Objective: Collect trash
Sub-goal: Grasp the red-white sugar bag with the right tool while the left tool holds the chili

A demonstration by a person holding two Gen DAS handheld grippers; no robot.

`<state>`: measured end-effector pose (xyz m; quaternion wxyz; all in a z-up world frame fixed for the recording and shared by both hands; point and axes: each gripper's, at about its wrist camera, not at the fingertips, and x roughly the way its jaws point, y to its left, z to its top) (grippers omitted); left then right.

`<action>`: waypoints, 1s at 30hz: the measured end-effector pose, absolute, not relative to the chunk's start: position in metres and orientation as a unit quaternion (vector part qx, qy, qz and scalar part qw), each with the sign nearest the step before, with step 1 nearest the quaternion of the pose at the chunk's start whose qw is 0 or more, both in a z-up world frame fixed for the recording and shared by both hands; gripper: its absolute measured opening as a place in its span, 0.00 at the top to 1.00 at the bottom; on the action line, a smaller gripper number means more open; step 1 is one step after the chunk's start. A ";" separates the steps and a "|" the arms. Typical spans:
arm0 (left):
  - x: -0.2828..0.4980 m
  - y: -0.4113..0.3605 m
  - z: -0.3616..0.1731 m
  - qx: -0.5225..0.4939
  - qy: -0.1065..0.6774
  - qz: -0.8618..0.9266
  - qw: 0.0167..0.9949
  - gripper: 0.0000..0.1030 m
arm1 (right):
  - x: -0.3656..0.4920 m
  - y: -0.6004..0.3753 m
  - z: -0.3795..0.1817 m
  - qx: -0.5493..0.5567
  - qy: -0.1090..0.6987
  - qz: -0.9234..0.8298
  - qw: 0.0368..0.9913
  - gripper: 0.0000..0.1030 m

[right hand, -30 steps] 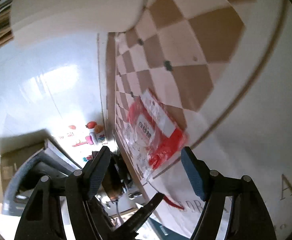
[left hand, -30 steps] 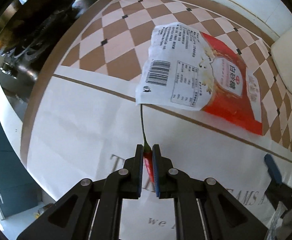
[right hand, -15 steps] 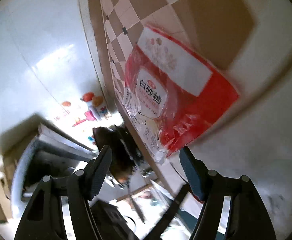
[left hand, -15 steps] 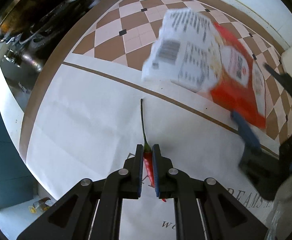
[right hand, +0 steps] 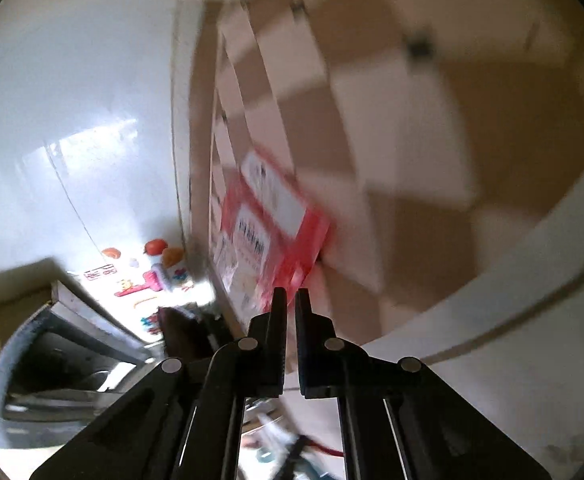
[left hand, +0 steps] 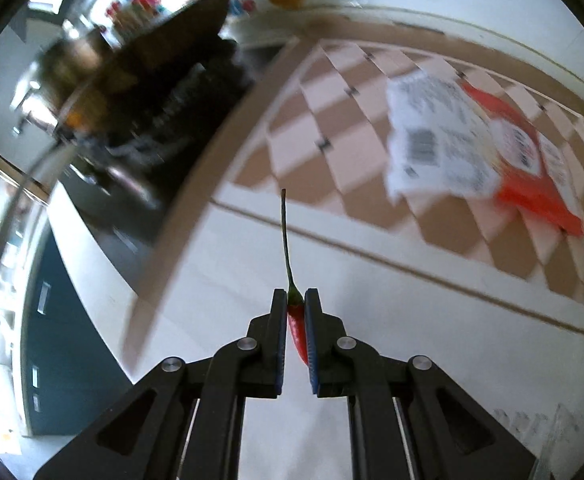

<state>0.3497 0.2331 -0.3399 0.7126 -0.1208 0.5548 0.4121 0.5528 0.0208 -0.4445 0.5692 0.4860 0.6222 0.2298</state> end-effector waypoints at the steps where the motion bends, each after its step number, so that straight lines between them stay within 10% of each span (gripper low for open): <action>1: 0.352 0.239 -0.339 -0.108 0.549 0.425 0.712 0.94 | 0.553 0.017 -0.442 0.491 0.618 0.235 0.567 0.95; 3: 0.356 0.250 -0.340 -0.089 0.543 0.443 0.708 0.94 | 0.553 0.022 -0.447 0.491 0.634 0.250 0.542 0.88; 6: 0.358 0.267 -0.342 -0.072 0.538 0.460 0.703 0.94 | 0.547 0.039 -0.461 0.504 0.653 0.261 0.501 0.39; 10: 0.362 0.287 -0.349 -0.076 0.539 0.473 0.693 0.94 | 0.543 0.069 -0.463 0.504 0.647 0.282 0.498 0.38; 16: 0.352 0.297 -0.359 -0.099 0.547 0.482 0.677 0.94 | 0.547 0.112 -0.461 0.495 0.652 0.262 0.511 0.41; 20: 0.348 0.293 -0.360 -0.109 0.552 0.476 0.675 0.95 | 0.560 0.129 -0.466 0.477 0.662 0.201 0.542 0.91; 30: 0.365 0.249 -0.341 -0.118 0.550 0.406 0.720 0.98 | 0.581 0.023 -0.406 0.388 0.592 0.245 0.662 0.96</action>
